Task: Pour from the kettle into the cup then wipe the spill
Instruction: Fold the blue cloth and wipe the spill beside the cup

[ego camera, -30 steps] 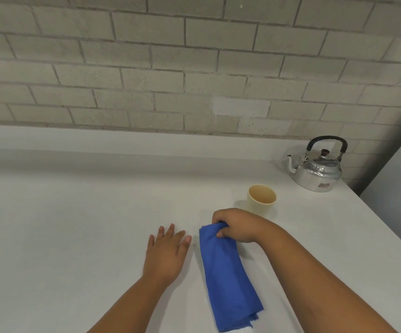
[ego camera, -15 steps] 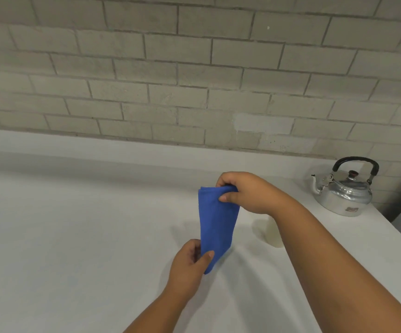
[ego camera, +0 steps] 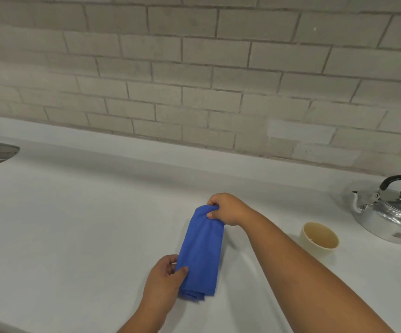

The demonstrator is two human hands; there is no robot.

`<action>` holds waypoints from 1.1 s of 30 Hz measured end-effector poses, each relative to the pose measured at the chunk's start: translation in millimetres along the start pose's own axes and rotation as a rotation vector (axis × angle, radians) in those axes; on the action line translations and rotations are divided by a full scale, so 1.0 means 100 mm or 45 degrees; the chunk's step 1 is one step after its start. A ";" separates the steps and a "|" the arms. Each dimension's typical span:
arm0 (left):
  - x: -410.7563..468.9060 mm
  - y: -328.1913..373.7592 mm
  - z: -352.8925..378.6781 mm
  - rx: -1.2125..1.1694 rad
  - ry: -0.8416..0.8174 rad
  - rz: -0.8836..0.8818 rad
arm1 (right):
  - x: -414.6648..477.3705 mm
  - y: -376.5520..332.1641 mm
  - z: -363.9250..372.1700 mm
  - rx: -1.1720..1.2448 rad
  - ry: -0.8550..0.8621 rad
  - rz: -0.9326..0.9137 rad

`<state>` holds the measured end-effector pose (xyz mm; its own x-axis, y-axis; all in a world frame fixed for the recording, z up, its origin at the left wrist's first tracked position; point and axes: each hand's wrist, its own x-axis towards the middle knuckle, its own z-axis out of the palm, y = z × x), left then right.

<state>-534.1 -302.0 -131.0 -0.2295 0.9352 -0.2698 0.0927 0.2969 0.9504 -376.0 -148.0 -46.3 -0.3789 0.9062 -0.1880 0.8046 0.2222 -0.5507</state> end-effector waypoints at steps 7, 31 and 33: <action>0.04 -0.08 -0.07 0.260 0.030 -0.020 | 0.14 0.09 0.40 -0.146 -0.065 0.130; 0.33 -0.20 0.40 2.075 -1.025 0.393 | -0.03 0.21 0.97 -0.505 -0.189 -0.159; 0.40 -0.17 0.49 2.173 -1.122 0.301 | -0.03 0.21 1.00 -0.514 -0.170 -0.157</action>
<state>-497.4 -260.4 -165.8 0.3534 0.6359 -0.6861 0.8696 -0.4937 -0.0096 -403.4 -182.2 -139.2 -0.5180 0.8152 -0.2590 0.8535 0.4727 -0.2191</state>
